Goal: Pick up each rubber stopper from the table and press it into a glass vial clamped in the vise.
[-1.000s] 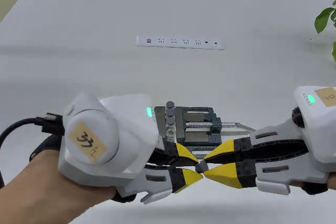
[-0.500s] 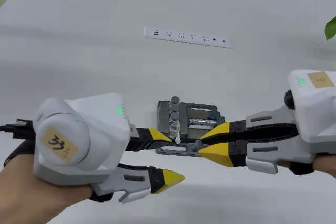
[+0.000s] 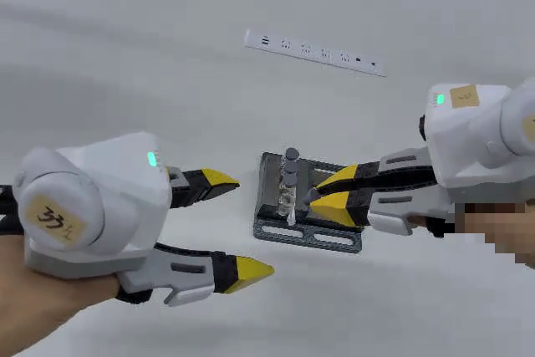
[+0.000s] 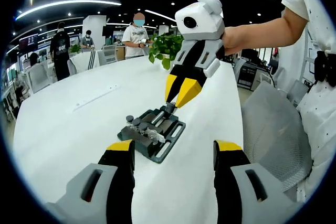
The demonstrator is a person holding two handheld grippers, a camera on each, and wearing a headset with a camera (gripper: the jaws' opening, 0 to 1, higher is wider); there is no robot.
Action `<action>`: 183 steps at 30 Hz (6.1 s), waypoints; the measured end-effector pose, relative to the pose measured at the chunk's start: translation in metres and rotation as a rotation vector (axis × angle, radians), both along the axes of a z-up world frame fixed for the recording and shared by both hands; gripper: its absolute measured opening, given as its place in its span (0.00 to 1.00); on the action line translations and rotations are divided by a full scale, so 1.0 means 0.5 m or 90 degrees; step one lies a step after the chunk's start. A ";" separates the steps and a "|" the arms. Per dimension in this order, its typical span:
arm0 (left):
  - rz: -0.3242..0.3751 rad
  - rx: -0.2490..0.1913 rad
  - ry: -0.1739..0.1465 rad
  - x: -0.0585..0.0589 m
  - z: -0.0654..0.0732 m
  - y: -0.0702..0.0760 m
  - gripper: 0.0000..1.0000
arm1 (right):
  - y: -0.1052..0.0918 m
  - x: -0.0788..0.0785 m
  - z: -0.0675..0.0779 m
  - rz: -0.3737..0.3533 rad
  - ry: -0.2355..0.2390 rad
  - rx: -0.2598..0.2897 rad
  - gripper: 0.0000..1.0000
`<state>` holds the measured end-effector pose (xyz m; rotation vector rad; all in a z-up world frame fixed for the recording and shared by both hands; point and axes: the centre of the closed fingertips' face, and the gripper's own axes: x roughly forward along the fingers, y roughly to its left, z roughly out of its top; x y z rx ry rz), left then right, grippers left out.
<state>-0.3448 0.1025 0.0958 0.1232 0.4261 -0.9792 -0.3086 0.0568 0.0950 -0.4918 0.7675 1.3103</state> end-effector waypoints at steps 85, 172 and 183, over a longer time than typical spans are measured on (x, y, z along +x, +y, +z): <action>0.028 -0.058 -0.007 0.005 -0.031 0.022 0.84 | 0.017 0.056 -0.139 0.159 -0.034 -0.279 0.08; 0.012 -0.060 0.000 0.003 -0.040 0.011 0.81 | 0.018 0.059 -0.135 0.141 0.010 -0.284 0.01; 0.011 -0.062 -0.001 0.005 -0.038 0.006 0.80 | 0.016 0.055 -0.137 0.161 0.018 -0.316 0.00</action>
